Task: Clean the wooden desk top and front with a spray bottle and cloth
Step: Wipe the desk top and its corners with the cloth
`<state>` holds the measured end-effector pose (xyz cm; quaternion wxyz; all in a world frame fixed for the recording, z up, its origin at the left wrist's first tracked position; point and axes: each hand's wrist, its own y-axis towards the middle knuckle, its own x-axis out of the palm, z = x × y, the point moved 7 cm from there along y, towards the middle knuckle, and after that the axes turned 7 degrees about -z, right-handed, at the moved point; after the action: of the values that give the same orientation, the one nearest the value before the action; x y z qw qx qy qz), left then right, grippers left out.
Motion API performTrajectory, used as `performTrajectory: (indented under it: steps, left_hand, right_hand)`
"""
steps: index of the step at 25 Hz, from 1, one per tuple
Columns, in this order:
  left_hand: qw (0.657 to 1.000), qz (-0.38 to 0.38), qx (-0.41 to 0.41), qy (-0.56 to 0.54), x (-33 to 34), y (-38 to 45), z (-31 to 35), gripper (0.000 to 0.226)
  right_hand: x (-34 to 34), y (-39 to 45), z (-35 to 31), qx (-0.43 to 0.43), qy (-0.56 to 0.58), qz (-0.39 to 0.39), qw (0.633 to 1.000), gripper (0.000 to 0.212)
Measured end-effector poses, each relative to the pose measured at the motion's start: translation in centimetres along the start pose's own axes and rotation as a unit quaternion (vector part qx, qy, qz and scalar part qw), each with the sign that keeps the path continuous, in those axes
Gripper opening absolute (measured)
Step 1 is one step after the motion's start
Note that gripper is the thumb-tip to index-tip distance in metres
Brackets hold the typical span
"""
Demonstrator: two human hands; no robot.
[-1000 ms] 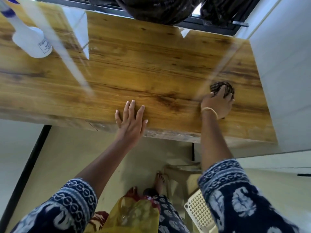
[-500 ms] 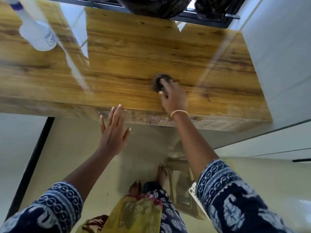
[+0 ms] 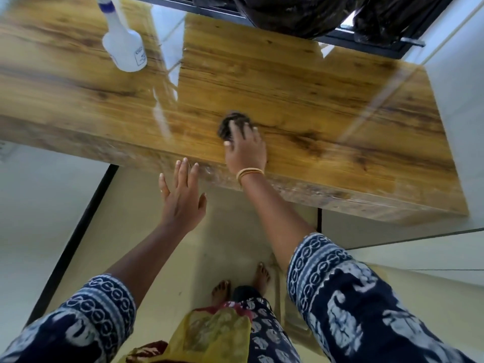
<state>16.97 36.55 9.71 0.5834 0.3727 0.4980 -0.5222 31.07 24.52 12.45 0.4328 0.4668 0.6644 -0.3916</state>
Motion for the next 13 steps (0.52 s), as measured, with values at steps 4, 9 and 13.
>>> performTrajectory:
  steps: [4, 9, 13]
  left_hand:
    - [1.000, 0.003, -0.016, 0.025, 0.0, -0.2, 0.1, 0.076]
    - [1.000, 0.016, 0.017, 0.019, 0.0, 0.2, 3.4, 0.066]
    - [0.997, 0.009, 0.078, 0.018, 1.2, 1.1, 9.2, 0.066]
  right_hand:
    - [1.7, -1.5, -5.0, -0.238, -0.045, -0.078, 0.967, 0.053]
    - [-1.0, -2.2, 2.5, -0.262, -0.002, -0.064, 0.963, 0.051]
    - [-4.5, -2.8, 12.4, -0.144, 0.017, -0.019, 0.989, 0.055]
